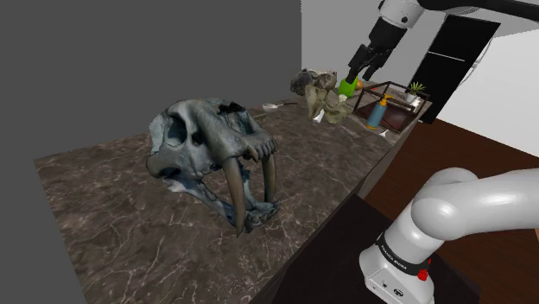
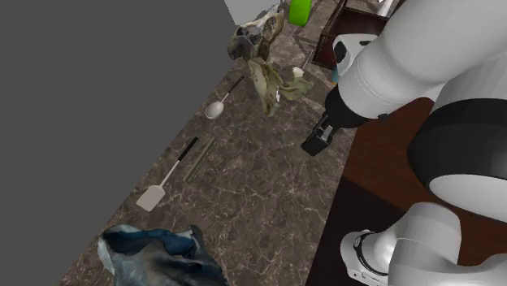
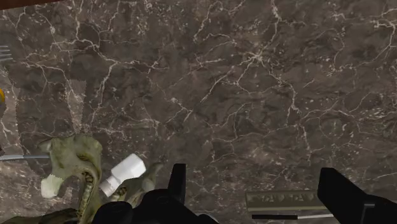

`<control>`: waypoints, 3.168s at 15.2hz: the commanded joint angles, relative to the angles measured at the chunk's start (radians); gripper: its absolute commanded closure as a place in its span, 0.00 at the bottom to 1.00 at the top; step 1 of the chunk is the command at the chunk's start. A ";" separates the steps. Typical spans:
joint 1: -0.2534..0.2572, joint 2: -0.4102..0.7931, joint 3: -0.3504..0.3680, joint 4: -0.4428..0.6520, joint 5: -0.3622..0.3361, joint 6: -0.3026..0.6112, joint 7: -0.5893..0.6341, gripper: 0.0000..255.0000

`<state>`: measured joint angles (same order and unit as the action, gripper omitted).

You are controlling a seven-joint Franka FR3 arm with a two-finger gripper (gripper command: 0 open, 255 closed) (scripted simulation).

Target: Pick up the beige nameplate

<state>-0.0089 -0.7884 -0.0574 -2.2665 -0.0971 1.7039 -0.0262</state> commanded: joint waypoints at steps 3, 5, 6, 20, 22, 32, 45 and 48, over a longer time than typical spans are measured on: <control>-0.019 0.045 0.045 -0.010 0.020 0.042 0.109 0.00; -0.038 0.097 0.088 -0.011 0.037 0.084 0.218 0.00; -0.048 0.126 0.109 -0.009 0.045 0.104 0.272 0.00; -0.174 0.651 0.318 0.230 0.021 0.292 1.010 0.00; -0.182 0.735 0.327 0.289 0.002 0.302 1.110 0.00; -0.172 1.097 0.289 0.582 -0.057 0.312 1.489 0.00; -0.170 1.125 0.284 0.533 -0.068 0.387 1.500 1.00; -0.170 1.125 0.284 0.533 -0.068 0.387 1.500 1.00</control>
<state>-0.1794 0.3365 0.2269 -1.7332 -0.1653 2.0910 1.4740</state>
